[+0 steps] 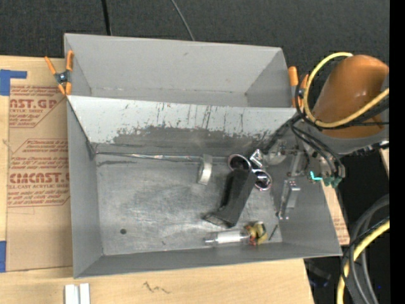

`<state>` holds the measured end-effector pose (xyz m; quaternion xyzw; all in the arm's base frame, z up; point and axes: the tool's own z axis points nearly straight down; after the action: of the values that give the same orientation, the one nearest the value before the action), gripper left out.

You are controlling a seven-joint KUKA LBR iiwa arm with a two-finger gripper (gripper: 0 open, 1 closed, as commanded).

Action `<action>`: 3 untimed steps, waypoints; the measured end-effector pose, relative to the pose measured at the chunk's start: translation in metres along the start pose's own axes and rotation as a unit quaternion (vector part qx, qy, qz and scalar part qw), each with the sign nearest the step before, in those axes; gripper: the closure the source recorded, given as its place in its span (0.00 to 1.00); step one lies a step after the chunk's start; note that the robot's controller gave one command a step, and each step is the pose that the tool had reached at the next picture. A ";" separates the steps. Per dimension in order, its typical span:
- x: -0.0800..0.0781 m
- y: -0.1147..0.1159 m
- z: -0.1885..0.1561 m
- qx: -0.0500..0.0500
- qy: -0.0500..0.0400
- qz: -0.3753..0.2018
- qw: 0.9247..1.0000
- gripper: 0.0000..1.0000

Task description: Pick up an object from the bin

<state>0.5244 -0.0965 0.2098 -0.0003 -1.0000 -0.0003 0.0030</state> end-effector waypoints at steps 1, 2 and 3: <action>-0.002 0.000 -0.004 0.001 -0.004 -0.001 1.000 0.00; -0.019 0.014 0.050 0.001 -0.005 -0.075 0.997 0.00; 0.014 0.043 0.063 0.000 -0.003 -0.022 1.000 0.00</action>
Offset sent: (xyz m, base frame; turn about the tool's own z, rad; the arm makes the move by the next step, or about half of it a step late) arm 0.0435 0.0358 -0.1398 -0.3912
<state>0.5096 -0.0534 0.1470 0.0218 -0.9998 -0.0004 -0.0002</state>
